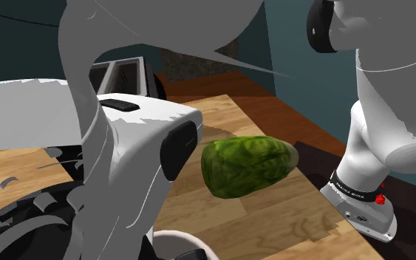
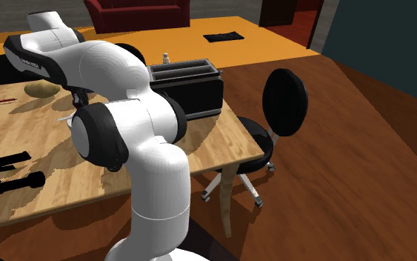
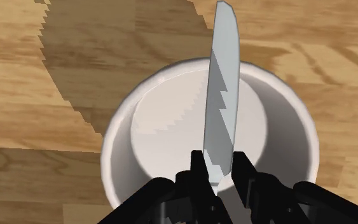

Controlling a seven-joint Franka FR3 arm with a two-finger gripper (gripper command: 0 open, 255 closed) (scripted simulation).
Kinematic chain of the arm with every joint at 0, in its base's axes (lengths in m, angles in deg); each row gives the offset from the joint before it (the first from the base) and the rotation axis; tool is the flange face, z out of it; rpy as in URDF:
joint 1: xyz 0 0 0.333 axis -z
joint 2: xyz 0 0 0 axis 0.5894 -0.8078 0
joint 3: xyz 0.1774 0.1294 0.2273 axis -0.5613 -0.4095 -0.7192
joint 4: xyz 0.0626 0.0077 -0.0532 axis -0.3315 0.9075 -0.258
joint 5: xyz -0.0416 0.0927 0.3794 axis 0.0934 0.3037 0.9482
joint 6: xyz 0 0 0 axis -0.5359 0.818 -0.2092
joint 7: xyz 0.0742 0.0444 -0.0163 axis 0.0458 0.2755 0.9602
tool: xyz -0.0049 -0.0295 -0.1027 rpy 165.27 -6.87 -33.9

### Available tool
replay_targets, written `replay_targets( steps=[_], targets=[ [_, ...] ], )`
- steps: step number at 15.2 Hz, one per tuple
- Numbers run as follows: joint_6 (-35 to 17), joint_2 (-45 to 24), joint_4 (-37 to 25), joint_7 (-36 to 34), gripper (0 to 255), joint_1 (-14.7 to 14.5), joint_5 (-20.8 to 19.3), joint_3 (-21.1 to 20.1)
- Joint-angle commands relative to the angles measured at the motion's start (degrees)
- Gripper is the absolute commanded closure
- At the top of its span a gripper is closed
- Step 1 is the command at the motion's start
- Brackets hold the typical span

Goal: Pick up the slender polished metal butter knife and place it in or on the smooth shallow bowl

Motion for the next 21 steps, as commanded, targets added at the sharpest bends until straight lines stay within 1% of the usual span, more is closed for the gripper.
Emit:
replay_targets(
  steps=[1,3,4,9,13,21],
  targets=[
    [-0.1,0.0,0.1,0.0,255,0.1,0.0,0.0],
    [-0.1,0.0,0.1,0.0,255,0.0,0.0,0.0],
    [-0.1,0.0,0.1,0.0,0,0.0,0.0,0.0],
    [-0.1,0.0,0.1,0.0,0,0.0,0.0,0.0],
    [8.6,-2.1,-10.7,0.0,0,-4.7,-1.8,0.9],
    [8.6,-2.1,-10.7,0.0,0,-4.7,-1.8,0.9]
  ],
)
